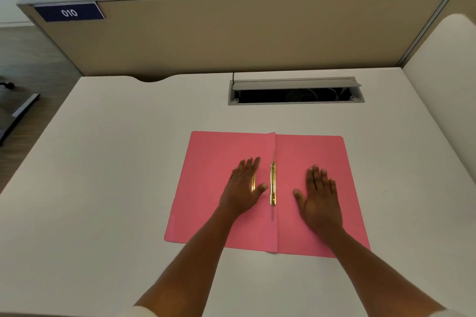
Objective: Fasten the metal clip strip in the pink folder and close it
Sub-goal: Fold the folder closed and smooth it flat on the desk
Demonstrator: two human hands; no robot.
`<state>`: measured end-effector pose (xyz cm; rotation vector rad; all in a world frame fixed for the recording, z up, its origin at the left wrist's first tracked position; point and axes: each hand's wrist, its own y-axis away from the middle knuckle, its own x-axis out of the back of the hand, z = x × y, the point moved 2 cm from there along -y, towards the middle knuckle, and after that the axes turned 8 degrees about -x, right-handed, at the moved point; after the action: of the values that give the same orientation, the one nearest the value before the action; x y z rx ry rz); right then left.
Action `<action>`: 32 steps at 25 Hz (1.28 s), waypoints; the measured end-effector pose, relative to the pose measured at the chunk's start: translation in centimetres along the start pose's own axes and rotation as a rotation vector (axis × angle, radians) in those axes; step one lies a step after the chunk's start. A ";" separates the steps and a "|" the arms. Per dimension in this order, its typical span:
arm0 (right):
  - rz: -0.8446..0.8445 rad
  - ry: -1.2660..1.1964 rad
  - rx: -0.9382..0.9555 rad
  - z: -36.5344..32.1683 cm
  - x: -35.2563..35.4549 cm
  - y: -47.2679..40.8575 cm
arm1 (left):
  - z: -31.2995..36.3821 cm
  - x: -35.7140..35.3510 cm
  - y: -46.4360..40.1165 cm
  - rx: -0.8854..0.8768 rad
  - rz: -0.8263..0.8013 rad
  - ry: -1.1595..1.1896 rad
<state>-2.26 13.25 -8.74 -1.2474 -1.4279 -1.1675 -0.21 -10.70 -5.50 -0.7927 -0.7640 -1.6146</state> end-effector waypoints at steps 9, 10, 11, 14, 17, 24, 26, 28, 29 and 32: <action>0.022 0.001 0.004 0.0 0.1 0.3 | -7.5 6.8 4.6 0.616 0.158 -0.231; 0.023 0.004 0.006 -0.1 0.1 0.3 | -7.8 7.2 4.8 0.644 0.138 -0.246; 0.026 0.006 0.007 -0.1 0.1 0.3 | -7.8 7.5 4.9 0.651 0.121 -0.268; 0.027 0.005 0.014 -0.1 0.2 0.2 | -7.3 8.1 4.8 0.649 0.136 -0.274; 0.029 0.007 0.013 -0.1 0.0 0.1 | -7.1 8.3 4.6 0.692 0.221 -0.160; 0.029 0.007 0.012 0.0 -0.1 0.0 | -9.1 10.1 4.6 0.874 0.361 0.155; 0.027 0.006 0.009 0.0 -0.2 0.0 | -9.9 11.0 4.6 0.927 0.343 0.188; 0.034 0.000 0.009 0.0 -0.2 0.1 | -10.6 11.9 4.5 0.915 0.330 0.257; 0.034 -0.003 0.010 0.0 -0.2 0.1 | -10.7 12.3 4.5 0.889 0.330 0.301; 0.017 -0.005 0.010 0.0 -0.1 0.1 | -10.7 13.1 4.6 0.810 0.353 0.574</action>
<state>-2.17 13.24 -8.80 -1.2544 -1.4220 -1.1456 1.35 -27.37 -0.41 0.1252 -0.7135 -0.9904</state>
